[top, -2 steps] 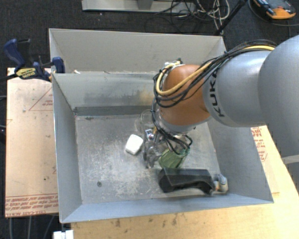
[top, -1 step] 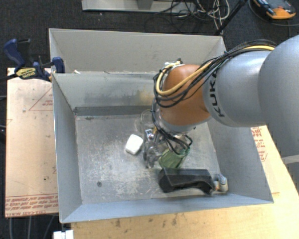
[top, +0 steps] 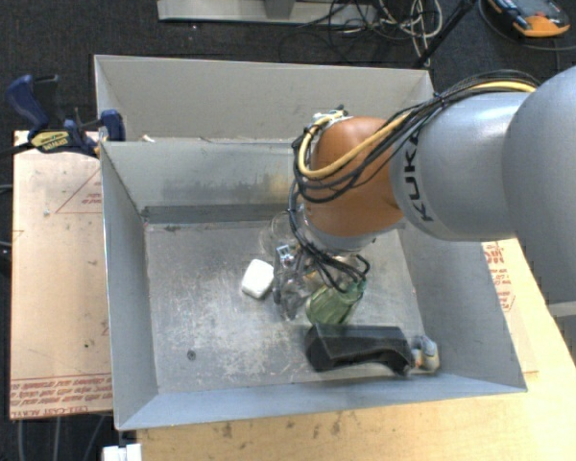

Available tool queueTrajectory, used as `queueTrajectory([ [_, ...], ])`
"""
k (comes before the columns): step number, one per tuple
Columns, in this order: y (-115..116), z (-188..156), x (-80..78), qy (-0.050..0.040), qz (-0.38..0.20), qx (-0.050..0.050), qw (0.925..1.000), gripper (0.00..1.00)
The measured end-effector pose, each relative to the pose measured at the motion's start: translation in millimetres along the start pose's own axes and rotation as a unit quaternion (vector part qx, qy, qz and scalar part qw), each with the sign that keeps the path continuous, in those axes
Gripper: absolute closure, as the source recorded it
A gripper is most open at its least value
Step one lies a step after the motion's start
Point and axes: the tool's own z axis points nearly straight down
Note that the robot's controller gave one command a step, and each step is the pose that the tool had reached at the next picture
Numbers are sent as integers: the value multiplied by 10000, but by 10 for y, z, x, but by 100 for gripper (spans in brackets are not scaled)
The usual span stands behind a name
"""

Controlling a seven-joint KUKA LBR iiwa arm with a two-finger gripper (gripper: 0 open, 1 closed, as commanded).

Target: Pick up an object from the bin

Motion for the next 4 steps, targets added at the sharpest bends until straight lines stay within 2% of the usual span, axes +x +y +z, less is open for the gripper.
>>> queueTrajectory([
  [1, -302, -422, 170, -24, 1575, 3, 9875, 0],
  [2, -291, -410, 167, -17, 1561, 2, 9877, 0],
  [3, -325, -327, 399, -45, 809, -4, 9967, 0],
  [4, -398, -231, 761, 13, -296, 0, 9996, 0],
])
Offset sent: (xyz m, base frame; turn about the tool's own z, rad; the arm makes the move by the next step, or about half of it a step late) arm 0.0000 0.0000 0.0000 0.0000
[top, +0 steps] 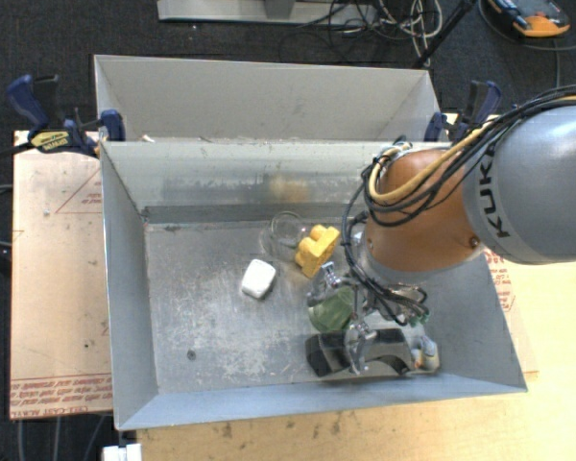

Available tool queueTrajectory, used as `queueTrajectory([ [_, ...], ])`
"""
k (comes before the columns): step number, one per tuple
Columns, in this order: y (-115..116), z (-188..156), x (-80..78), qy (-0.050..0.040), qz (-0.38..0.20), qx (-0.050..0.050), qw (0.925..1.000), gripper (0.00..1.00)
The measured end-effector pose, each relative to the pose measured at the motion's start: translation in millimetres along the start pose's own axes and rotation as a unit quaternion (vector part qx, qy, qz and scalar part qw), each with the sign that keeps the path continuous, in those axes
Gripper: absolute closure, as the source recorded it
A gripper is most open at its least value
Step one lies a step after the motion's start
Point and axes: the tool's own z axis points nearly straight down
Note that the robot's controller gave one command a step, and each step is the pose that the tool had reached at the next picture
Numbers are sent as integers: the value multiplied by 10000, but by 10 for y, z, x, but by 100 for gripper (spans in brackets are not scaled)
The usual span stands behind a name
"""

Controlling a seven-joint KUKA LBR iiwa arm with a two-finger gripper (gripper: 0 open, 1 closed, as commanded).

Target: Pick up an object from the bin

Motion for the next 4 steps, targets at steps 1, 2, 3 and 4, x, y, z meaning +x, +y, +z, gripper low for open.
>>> queueTrajectory([
  [1, 52, 283, -26, 20, -1754, -4, 9845, 100],
  [2, 52, 283, -26, 19, -1754, -4, 9845, 100],
  [3, -555, -682, 254, -16, -2819, -6, 9595, 100],
  [4, -550, -679, 254, -15, -2822, -11, 9593, 100],
])
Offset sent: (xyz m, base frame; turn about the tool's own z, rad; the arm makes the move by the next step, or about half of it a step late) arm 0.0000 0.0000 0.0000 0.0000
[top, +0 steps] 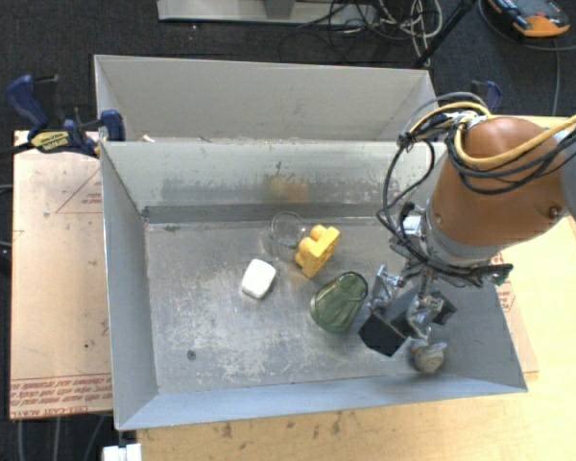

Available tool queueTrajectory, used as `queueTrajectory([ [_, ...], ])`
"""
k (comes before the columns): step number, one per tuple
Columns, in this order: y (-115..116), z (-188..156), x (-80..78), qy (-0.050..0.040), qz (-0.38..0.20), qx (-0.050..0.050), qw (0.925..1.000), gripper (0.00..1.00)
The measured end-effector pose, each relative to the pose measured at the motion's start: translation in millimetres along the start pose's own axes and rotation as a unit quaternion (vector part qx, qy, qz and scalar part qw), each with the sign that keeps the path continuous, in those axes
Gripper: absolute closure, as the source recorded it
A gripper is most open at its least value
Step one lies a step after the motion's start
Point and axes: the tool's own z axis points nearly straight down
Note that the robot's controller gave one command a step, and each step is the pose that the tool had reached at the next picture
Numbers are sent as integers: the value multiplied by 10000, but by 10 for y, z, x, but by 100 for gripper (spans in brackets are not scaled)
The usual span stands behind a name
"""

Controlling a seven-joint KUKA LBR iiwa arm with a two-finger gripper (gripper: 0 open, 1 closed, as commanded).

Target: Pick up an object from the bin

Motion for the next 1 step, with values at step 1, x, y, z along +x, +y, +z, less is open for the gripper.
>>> queueTrajectory([
  [1, 115, -430, 36, 13, -56, -28, 10000, 100],
])
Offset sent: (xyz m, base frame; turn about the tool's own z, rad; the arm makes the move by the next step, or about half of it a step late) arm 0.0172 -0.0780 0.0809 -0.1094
